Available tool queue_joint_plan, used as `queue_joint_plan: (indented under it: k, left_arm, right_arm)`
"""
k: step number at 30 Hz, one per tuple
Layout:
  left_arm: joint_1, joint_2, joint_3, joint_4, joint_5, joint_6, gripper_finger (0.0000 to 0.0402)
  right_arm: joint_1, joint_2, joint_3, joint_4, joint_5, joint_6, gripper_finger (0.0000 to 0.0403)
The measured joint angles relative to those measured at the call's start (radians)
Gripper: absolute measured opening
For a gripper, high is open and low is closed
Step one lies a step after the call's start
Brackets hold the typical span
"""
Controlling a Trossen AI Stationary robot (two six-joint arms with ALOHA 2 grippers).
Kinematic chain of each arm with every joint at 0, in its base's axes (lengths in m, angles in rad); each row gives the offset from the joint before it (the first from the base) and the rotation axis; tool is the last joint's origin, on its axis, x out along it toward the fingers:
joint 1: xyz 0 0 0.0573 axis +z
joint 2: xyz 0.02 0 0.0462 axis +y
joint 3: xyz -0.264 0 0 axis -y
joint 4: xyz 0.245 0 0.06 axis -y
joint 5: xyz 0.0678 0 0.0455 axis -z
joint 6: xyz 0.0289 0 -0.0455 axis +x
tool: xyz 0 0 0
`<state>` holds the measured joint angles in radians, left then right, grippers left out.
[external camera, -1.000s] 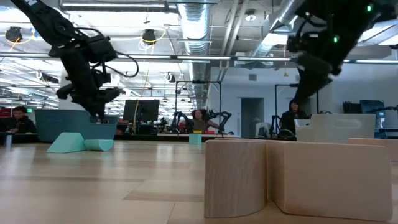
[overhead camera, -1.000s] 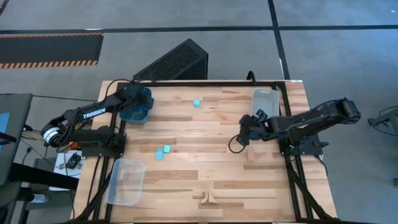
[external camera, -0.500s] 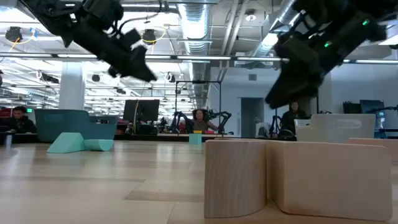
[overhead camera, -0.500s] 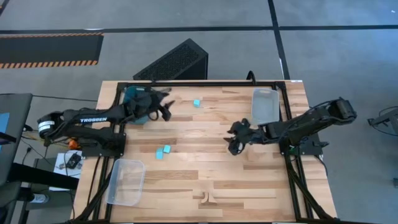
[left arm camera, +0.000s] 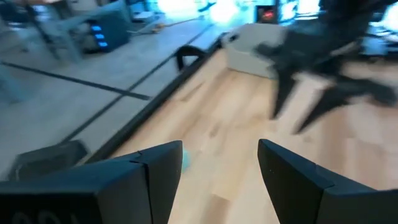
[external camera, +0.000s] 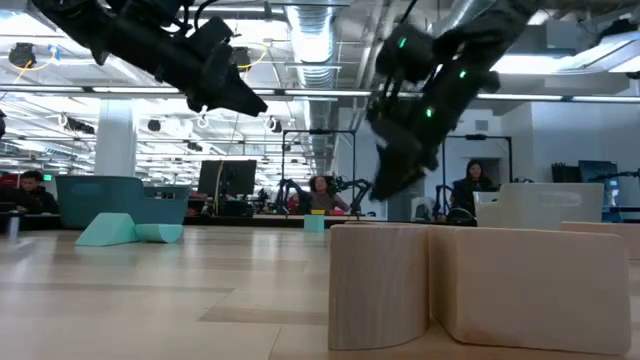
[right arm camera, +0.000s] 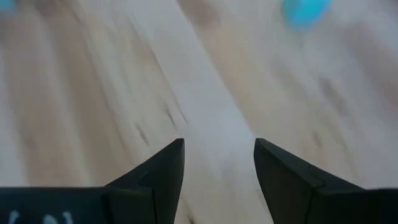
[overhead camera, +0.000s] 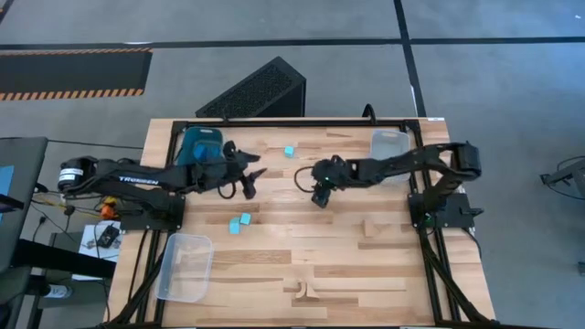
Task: Sort & place blocks by color
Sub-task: Put the top brown block into the transparent bin
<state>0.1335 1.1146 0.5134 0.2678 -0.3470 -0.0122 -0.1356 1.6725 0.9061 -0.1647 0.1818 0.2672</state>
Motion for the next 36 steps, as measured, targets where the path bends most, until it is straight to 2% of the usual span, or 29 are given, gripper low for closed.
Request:
queue_joint_plan:
  k: [2,8,14,17,21,23,26,36]
  left_arm:
    - [-0.036,0.02,-0.018,0.025,0.017,-0.007,0.0201]
    - [-0.13,0.104,-0.094,0.226,0.022,0.031,0.0201]
    - [-0.218,0.211,-0.113,0.318,0.019,0.0,0.0201]
    - [-0.251,0.26,-0.113,0.333,-0.027,-0.001,0.0201]
    - [-0.264,0.331,-0.115,0.323,-0.104,-0.026,0.0201]
    - [-0.263,0.358,-0.113,0.353,-0.105,-0.04,0.0201]
    - [-0.265,0.371,-0.113,0.384,-0.105,-0.06,0.0201]
    - [-0.266,0.371,-0.112,0.408,-0.105,-0.011,0.0201]
  right_arm:
    - [0.016,0.024,0.009,-0.066,-0.005,0.015,0.0217]
    - [0.141,0.033,0.012,-0.088,-0.062,0.059,0.0217]
    - [0.313,-0.084,0.034,-0.468,-0.05,0.438,0.0217]
    - [0.413,-0.148,0.033,-0.607,-0.054,0.66,0.0217]
    - [0.521,-0.2,0.033,-0.776,-0.028,0.842,0.0217]
    - [0.551,-0.209,0.031,-0.828,0.012,0.918,0.0219]
    - [0.563,-0.213,0.004,-0.815,0.03,0.987,0.0226]
    - [0.559,-0.208,-0.11,-0.721,-0.031,1.104,0.0276]
